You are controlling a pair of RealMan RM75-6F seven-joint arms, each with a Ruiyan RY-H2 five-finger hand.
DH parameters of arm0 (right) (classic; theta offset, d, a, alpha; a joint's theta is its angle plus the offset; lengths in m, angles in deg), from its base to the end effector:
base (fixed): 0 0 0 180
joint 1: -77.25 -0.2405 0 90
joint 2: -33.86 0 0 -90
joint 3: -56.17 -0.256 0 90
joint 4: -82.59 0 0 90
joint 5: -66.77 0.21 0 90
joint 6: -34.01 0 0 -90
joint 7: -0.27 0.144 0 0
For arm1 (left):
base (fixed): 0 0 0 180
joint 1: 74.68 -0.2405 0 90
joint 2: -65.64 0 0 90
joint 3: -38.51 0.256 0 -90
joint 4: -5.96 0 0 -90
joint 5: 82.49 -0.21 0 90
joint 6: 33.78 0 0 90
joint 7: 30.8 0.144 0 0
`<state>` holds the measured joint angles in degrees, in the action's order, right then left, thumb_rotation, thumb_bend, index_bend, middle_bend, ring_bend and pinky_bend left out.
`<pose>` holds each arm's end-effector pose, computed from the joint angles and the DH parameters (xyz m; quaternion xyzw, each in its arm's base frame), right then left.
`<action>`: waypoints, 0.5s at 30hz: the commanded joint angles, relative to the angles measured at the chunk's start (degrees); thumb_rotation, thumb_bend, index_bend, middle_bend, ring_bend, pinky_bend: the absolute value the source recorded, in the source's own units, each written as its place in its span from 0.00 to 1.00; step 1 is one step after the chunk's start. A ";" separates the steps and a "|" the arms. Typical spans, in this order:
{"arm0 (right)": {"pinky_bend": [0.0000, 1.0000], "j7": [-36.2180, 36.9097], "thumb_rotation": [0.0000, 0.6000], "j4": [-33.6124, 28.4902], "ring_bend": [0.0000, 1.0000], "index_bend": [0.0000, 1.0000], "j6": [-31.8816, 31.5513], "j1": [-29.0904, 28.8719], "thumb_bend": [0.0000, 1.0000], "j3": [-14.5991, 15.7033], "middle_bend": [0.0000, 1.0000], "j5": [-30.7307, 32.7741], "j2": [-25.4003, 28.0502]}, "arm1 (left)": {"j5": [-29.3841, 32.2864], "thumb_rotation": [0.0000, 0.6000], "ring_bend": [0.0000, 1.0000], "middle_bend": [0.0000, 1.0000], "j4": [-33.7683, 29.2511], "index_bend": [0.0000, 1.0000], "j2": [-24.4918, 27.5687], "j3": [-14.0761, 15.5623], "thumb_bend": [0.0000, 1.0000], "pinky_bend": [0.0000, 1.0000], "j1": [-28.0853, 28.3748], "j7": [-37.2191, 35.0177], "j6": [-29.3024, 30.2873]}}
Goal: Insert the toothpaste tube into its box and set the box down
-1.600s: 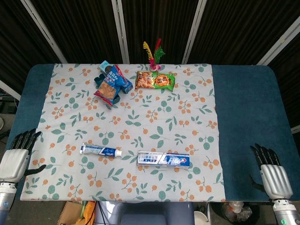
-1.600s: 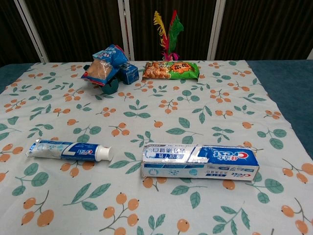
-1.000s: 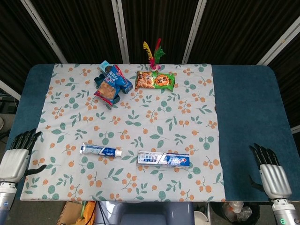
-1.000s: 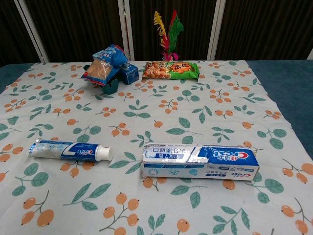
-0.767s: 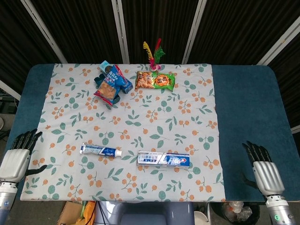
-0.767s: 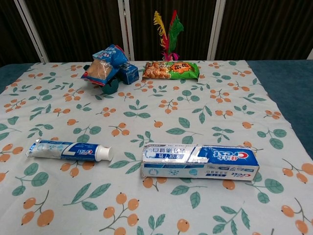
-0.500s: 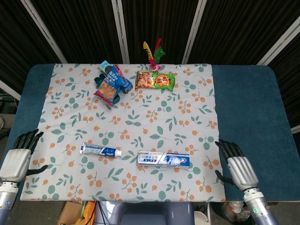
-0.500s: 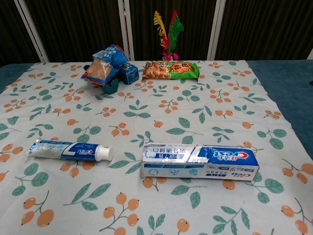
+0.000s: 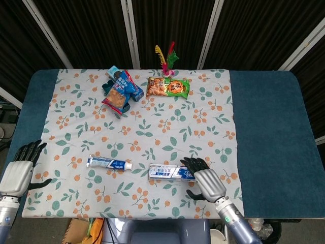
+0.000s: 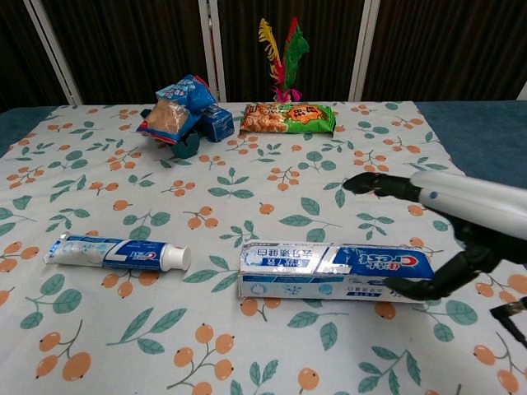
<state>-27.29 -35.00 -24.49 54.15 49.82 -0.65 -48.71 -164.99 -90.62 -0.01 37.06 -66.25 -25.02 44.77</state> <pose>-0.1260 -0.2092 0.0037 0.7050 -0.5095 0.3846 0.3090 -0.2972 0.1916 0.1278 -0.6217 -0.4210 -0.3552 0.5568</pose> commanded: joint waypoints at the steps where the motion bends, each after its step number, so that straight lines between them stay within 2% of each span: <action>1: 0.01 -2.18 1.00 2.11 0.00 0.00 1.36 -2.95 0.33 -1.83 0.09 4.24 -3.97 | 0.03 1.00 0.00 0.00 -0.06 0.03 0.02 0.00 0.00 0.04 0.02 -0.05 -0.04; 15: 0.01 -4.70 1.00 10.47 0.00 0.00 1.04 -8.44 0.33 -3.38 0.10 10.73 -11.83 | 0.31 1.00 0.00 0.00 -0.30 0.03 0.19 0.05 0.00 0.04 0.08 -0.49 -0.36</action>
<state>-31.91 -25.24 -23.54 46.27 46.58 9.54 -59.91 -164.69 -90.92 0.18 37.10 -66.18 -25.50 44.43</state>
